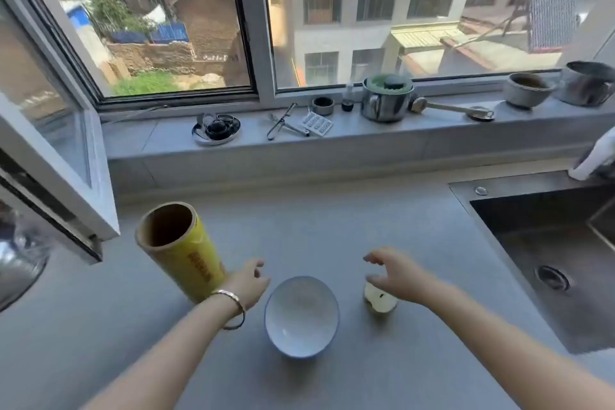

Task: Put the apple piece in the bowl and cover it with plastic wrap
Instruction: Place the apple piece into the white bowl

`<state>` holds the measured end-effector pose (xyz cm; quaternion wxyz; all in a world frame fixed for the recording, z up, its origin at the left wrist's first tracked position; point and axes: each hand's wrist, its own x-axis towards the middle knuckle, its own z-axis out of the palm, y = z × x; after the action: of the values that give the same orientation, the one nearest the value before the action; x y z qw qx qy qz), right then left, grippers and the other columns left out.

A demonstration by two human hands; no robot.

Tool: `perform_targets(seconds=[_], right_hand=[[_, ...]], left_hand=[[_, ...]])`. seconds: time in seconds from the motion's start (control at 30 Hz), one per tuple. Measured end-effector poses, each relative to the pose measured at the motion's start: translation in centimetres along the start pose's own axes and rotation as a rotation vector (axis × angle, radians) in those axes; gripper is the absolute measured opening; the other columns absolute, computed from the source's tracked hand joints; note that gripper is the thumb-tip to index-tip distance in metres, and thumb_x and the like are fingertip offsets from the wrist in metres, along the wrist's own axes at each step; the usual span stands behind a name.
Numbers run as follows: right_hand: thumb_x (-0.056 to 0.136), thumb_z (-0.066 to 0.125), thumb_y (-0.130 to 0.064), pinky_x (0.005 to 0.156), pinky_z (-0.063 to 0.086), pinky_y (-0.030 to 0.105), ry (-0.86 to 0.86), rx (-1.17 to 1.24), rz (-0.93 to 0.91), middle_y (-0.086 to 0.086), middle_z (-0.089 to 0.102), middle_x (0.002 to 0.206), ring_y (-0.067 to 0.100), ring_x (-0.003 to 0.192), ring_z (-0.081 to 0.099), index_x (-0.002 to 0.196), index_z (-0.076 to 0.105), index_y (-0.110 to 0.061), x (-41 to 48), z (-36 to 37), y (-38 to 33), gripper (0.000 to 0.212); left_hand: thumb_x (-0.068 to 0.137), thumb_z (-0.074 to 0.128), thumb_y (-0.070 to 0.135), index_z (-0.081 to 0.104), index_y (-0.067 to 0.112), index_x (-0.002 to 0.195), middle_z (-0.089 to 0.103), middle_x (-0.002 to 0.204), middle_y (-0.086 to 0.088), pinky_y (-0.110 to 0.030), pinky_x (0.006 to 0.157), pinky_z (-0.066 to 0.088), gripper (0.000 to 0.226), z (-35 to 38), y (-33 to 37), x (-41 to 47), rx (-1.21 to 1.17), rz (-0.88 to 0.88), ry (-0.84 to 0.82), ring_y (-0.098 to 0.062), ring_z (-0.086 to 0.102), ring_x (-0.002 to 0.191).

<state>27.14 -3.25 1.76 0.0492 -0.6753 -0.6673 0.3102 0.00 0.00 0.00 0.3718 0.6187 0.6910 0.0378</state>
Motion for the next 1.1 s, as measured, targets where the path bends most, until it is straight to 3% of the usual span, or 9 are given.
perform_targets(seconds=[0.1, 0.17, 0.33, 0.5, 0.6, 0.7, 0.8, 1.0, 1.1], right_hand=[[0.083, 0.06, -0.032, 0.103, 0.03, 0.029, -0.054, -0.084, 0.196, 0.012, 0.039, 0.141, 0.027, 0.131, 0.036, 0.137, 0.032, -0.009, -0.2, 2.5, 2.4, 0.065], [0.076, 0.066, -0.036, 0.104, 0.033, 0.032, -0.061, -0.083, 0.287, 0.015, 0.037, 0.141, 0.029, 0.132, 0.035, 0.137, 0.028, -0.007, 0.0, 4.2, 3.6, 0.077], [0.067, 0.073, -0.038, 0.104, 0.037, 0.035, -0.041, -0.018, 0.387, 0.015, 0.039, 0.14, 0.031, 0.13, 0.037, 0.137, 0.025, -0.007, 1.9, 7.5, 4.9, 0.09], [0.059, 0.076, -0.032, 0.084, 0.047, 0.036, 0.085, 0.137, 0.441, 0.016, 0.058, 0.118, 0.031, 0.109, 0.056, 0.113, 0.049, -0.007, 2.1, 7.7, 4.1, 0.065], [0.055, 0.075, -0.037, 0.078, 0.05, 0.035, 0.141, 0.174, 0.317, 0.01, 0.064, 0.106, 0.029, 0.1, 0.06, 0.103, 0.056, -0.012, 1.4, 6.7, 1.5, 0.058], [0.059, 0.078, -0.032, 0.087, 0.044, 0.03, 0.081, 0.227, 0.083, 0.001, 0.056, 0.114, 0.019, 0.109, 0.054, 0.118, 0.05, -0.017, 1.0, 6.1, -2.3, 0.067], [0.062, 0.073, -0.034, 0.091, 0.036, 0.027, 0.023, 0.066, -0.066, 0.0, 0.046, 0.123, 0.019, 0.119, 0.043, 0.126, 0.042, -0.016, 1.6, 7.6, -5.1, 0.073], [0.066, 0.064, -0.039, 0.091, 0.035, 0.029, -0.104, -0.236, -0.055, 0.005, 0.05, 0.118, 0.025, 0.115, 0.045, 0.113, 0.047, -0.011, 3.6, 12.1, -5.8, 0.057], [0.068, 0.061, -0.044, 0.09, 0.035, 0.031, -0.078, -0.268, -0.046, 0.006, 0.051, 0.119, 0.026, 0.115, 0.046, 0.115, 0.047, -0.011, 3.8, 12.7, -5.7, 0.059]], left_hand=[[0.092, 0.044, 0.01, 0.036, 0.002, 0.135, 0.057, 0.085, -0.008, -0.029, 0.07, 0.043, 0.045, 3.1, -2.5, -0.3, -0.129, -0.135, -0.077, -0.023, 0.055, 0.08], [0.091, 0.045, 0.011, 0.037, 0.002, 0.134, 0.061, 0.099, -0.014, -0.033, 0.077, 0.049, 0.045, 5.1, -3.8, -0.4, -0.224, -0.249, -0.124, -0.029, 0.061, 0.09], [0.086, 0.042, 0.008, 0.059, 0.01, 0.093, 0.059, 0.061, -0.01, -0.022, 0.036, 0.04, 0.019, 7.0, -5.1, 0.0, -0.396, -0.277, -0.177, -0.023, 0.056, 0.048], [0.091, 0.036, 0.003, 0.055, 0.018, 0.092, 0.058, 0.085, -0.02, -0.045, 0.061, 0.055, 0.024, 7.5, -4.9, -0.3, -0.522, -0.301, -0.097, -0.035, 0.058, 0.064], [0.093, 0.037, 0.005, 0.049, 0.024, 0.098, 0.058, 0.091, -0.017, -0.036, 0.055, 0.054, 0.023, 7.5, -5.0, -0.6, -0.56, -0.307, -0.071, -0.032, 0.058, 0.066], [0.094, 0.038, 0.006, 0.049, 0.026, 0.103, 0.058, 0.093, -0.015, -0.03, 0.045, 0.054, 0.024, 7.6, -4.6, -0.8, -0.617, -0.315, -0.06, -0.028, 0.058, 0.061], [0.094, 0.038, 0.006, 0.051, 0.024, 0.102, 0.058, 0.09, -0.013, -0.027, 0.046, 0.054, 0.023, 7.8, -4.1, -1.0, -0.697, -0.309, -0.089, -0.024, 0.057, 0.057], [0.095, 0.039, 0.008, 0.052, 0.019, 0.097, 0.056, 0.073, -0.007, -0.028, 0.054, 0.054, 0.017, 7.3, -4.0, -1.3, -0.756, -0.321, -0.147, -0.025, 0.053, 0.058], [0.093, 0.044, 0.011, 0.049, 0.011, 0.118, 0.059, 0.09, -0.009, -0.036, 0.077, 0.054, 0.026, 6.6, -4.8, -1.3, -0.68, -0.367, -0.112, -0.028, 0.062, 0.074]])
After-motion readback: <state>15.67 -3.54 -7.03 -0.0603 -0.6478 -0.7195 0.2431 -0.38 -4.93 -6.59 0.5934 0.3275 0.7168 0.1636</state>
